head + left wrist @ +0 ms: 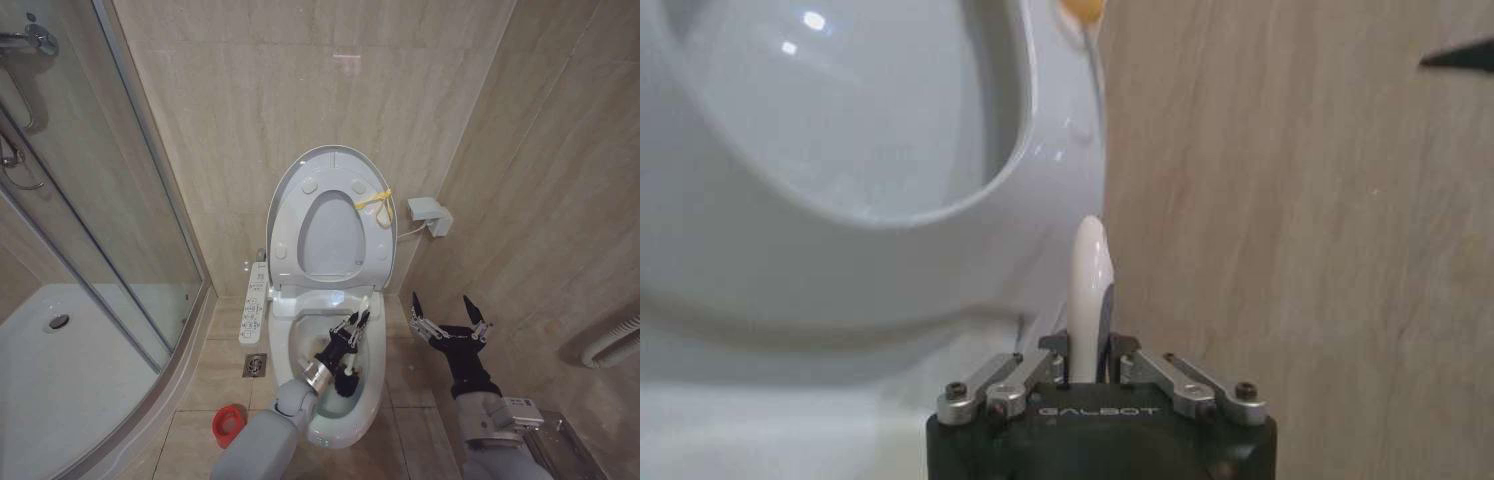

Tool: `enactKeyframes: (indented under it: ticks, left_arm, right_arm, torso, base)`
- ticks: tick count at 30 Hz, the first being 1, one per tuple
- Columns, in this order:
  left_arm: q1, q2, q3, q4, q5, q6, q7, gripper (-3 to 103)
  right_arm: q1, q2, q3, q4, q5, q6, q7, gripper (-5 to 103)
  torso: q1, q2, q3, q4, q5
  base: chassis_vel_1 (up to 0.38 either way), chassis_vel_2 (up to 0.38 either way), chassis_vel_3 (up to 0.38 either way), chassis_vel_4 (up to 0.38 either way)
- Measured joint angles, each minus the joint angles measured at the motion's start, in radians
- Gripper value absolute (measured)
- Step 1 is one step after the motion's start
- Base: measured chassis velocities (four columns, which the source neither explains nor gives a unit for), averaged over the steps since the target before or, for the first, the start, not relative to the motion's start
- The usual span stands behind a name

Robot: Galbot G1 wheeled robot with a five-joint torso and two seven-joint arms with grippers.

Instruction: Open the toilet lid, clean the toilet bowl with a toilet brush, close the toilet lid, and flush.

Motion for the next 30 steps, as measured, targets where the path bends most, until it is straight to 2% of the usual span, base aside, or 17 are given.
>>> enactKeyframes:
  ticks: [5,9,16,23,30]
  left_arm:
    - [-0.029,-0.008,-0.010,0.021,0.001,-0.006,-0.001,19]
    - [-0.073,-0.040,-0.031,0.016,-0.001,-0.007,-0.012,19]
    - [-0.063,-0.064,-0.026,0.085,0.005,-0.029,-0.001,19]
    - [-0.086,-0.070,-0.025,0.065,0.003,-0.027,-0.001,19]
    - [-0.086,-0.056,-0.018,0.117,0.007,-0.042,0.008,19]
  right_arm:
    - [0.000,0.000,0.000,0.000,0.000,0.000,0.000,100]
    - [0.000,0.000,0.000,0.000,0.000,0.000,0.000,100]
    - [0.000,0.000,0.000,0.000,0.000,0.000,0.000,100]
    - [0.000,0.000,0.000,0.000,0.000,0.000,0.000,100]
    - [0.000,0.000,0.000,0.000,0.000,0.000,0.000,100]
  torso:
    - [0.000,0.000,0.000,0.0001,0.0000]
    - [0.000,0.000,0.000,-0.0003,0.0001]
    - [0.000,0.000,0.000,0.0003,0.0001]
    - [0.000,0.000,0.000,-0.0003,0.0001]
    - [0.000,0.000,0.000,0.0002,0.0000]
  base:
    - [0.000,0.000,0.000,0.000]
    - [0.000,0.000,0.000,0.000]
    - [0.000,0.000,0.000,0.000]
    - [0.000,0.000,0.000,0.000]
    - [0.000,0.000,0.000,0.000]
